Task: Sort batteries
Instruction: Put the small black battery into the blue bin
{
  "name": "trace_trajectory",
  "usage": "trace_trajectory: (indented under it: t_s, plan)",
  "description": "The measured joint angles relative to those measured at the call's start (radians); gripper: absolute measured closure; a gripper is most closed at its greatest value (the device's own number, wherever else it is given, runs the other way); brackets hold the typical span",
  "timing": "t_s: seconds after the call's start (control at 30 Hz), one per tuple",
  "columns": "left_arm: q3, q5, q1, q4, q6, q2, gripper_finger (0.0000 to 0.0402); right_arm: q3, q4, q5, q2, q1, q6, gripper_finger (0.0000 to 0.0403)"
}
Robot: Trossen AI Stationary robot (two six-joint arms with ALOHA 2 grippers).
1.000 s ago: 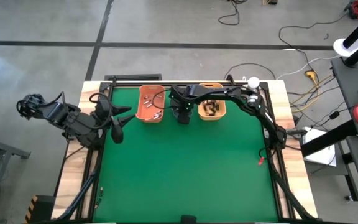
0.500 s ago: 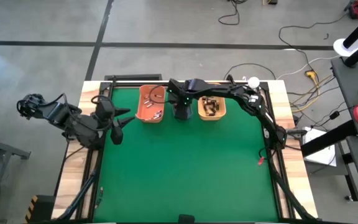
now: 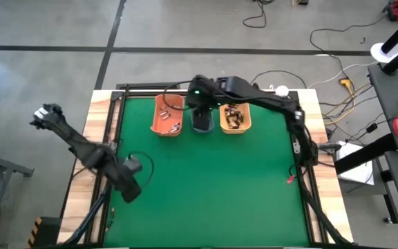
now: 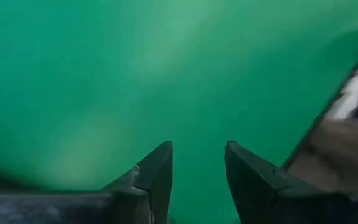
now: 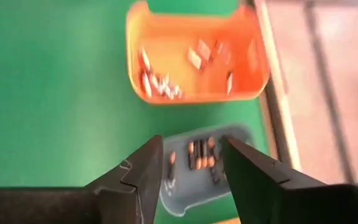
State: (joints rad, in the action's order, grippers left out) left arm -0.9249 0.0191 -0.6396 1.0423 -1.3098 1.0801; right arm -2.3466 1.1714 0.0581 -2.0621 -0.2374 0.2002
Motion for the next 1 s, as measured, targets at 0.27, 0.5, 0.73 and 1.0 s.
trace_trajectory:
  t_s: [0.27, 0.5, 0.73, 1.0]
  plan:
    - [0.005, -0.234, -0.142, -0.049, -0.358, 0.17, 0.0279, -0.001, -0.053, 0.082, 0.167, 0.124, -0.055, 0.0262]
    - [0.015, -0.35, -0.181, -0.117, -0.419, 0.315, 0.026, 0.0, -0.046, 0.111, 0.214, 0.242, -0.098, 0.0271]
    - [0.052, -0.484, -0.182, -0.177, -0.333, 0.439, 0.0243, 0.008, -0.038, 0.162, 0.211, 0.359, -0.104, 0.0264]
    - [0.069, -0.654, -0.183, -0.21, -0.247, 0.536, 0.0238, 0.062, -0.017, 0.283, 0.209, 0.433, -0.136, 0.0267]
